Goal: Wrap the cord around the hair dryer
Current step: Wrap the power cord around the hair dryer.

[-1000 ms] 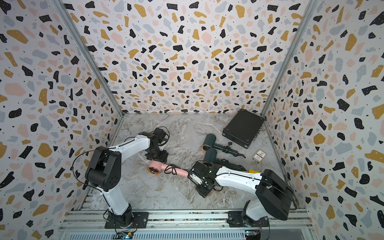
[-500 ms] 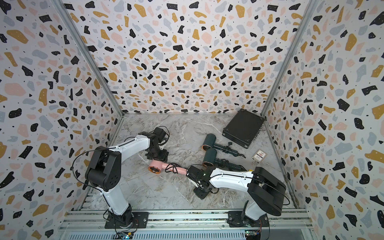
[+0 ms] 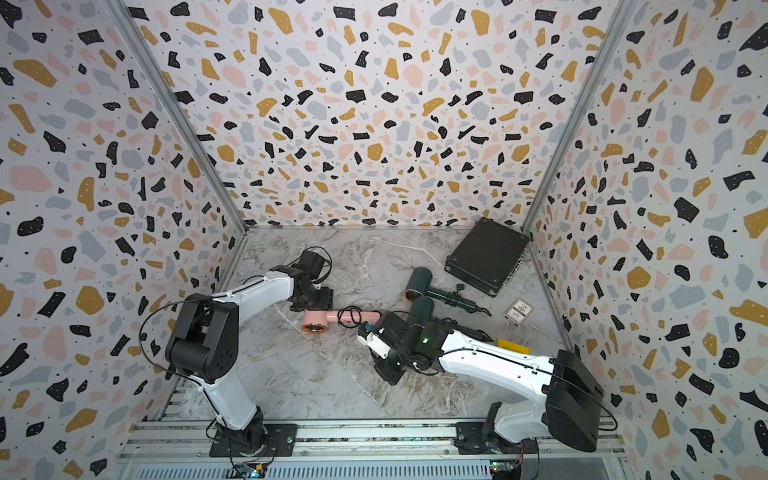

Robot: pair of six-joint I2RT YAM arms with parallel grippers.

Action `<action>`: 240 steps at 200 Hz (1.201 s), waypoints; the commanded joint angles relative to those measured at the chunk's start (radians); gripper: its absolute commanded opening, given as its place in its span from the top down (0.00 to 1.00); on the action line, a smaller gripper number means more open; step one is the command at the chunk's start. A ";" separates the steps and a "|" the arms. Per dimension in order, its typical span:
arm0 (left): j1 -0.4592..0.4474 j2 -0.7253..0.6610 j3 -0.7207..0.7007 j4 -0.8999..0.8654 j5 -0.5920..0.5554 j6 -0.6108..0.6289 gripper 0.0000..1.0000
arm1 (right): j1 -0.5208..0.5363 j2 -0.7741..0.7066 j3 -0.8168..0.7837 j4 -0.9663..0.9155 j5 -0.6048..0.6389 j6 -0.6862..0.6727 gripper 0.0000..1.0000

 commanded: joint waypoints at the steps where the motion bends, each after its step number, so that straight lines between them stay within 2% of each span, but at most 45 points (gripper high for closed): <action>1: 0.009 -0.057 -0.025 0.184 -0.097 -0.127 1.00 | 0.004 -0.044 0.052 0.034 -0.070 -0.031 1.00; 30: 0.011 -0.074 -0.067 0.270 -0.167 -0.201 1.00 | 0.004 -0.033 0.101 0.098 -0.127 -0.035 1.00; 51: 0.011 -0.074 -0.078 0.289 -0.216 -0.211 1.00 | 0.004 -0.034 0.122 0.134 -0.153 -0.035 1.00; 85: 0.011 -0.058 -0.077 0.283 -0.287 -0.156 1.00 | 0.004 -0.070 0.168 0.089 -0.128 -0.084 1.00; 132: 0.011 -0.044 -0.097 0.309 -0.320 -0.083 1.00 | -0.014 -0.131 0.255 -0.021 -0.070 -0.170 1.00; 143: 0.011 -0.048 -0.104 0.318 -0.313 -0.054 1.00 | -0.037 -0.141 0.269 -0.030 -0.089 -0.184 1.00; 191: 0.008 -0.125 -0.147 0.289 -0.300 0.064 1.00 | -0.291 -0.094 0.331 -0.008 -0.179 -0.243 1.00; 209: -0.025 -0.144 -0.143 0.269 -0.356 0.095 1.00 | -0.390 -0.056 0.367 0.045 -0.233 -0.232 1.00; 240: -0.038 -0.133 -0.121 0.244 -0.361 0.113 1.00 | -0.449 0.050 0.561 -0.001 -0.228 -0.281 1.00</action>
